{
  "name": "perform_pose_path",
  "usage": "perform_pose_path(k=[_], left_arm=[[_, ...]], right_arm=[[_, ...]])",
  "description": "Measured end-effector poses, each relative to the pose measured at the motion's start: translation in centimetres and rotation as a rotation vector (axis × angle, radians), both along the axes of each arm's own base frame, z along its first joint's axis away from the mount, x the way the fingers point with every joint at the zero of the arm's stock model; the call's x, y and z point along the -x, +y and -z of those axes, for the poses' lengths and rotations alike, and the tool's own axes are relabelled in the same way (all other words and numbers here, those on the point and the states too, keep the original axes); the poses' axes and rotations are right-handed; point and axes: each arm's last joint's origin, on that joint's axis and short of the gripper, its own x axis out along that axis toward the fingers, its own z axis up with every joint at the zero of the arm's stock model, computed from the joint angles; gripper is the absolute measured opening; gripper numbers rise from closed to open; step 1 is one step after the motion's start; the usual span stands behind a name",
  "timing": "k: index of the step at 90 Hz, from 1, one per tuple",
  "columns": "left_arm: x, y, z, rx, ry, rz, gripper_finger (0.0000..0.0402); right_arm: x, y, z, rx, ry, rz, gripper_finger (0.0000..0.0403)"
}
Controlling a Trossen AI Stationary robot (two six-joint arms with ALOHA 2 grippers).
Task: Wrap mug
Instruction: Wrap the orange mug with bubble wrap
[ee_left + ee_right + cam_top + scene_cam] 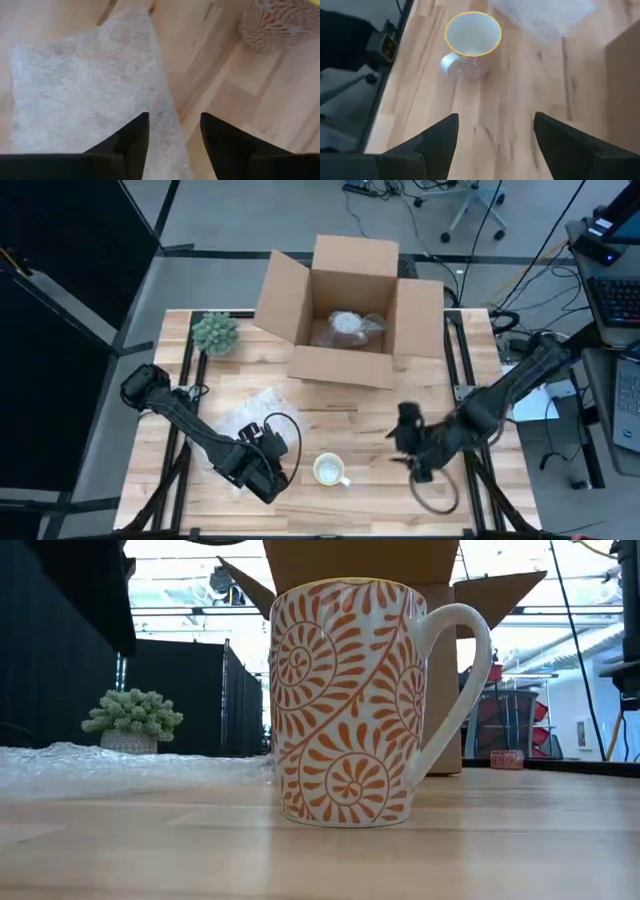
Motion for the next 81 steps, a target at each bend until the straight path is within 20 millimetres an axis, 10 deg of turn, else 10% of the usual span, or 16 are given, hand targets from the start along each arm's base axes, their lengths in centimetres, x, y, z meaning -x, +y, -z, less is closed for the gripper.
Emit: perform_pose_path(k=[52, 81], left_arm=[[1.4, 2.5, 9.3, 0.082, -0.068, -0.052, 0.0173], [1.5, 2.4, 8.6, 0.067, -0.039, -0.002, 0.0008]], right_arm=[[-4.0, 2.1, 8.0, 0.09, 0.018, 0.147, 0.0242], [-4.3, 2.3, 8.1, 0.078, -0.003, 0.152, 0.0242]])
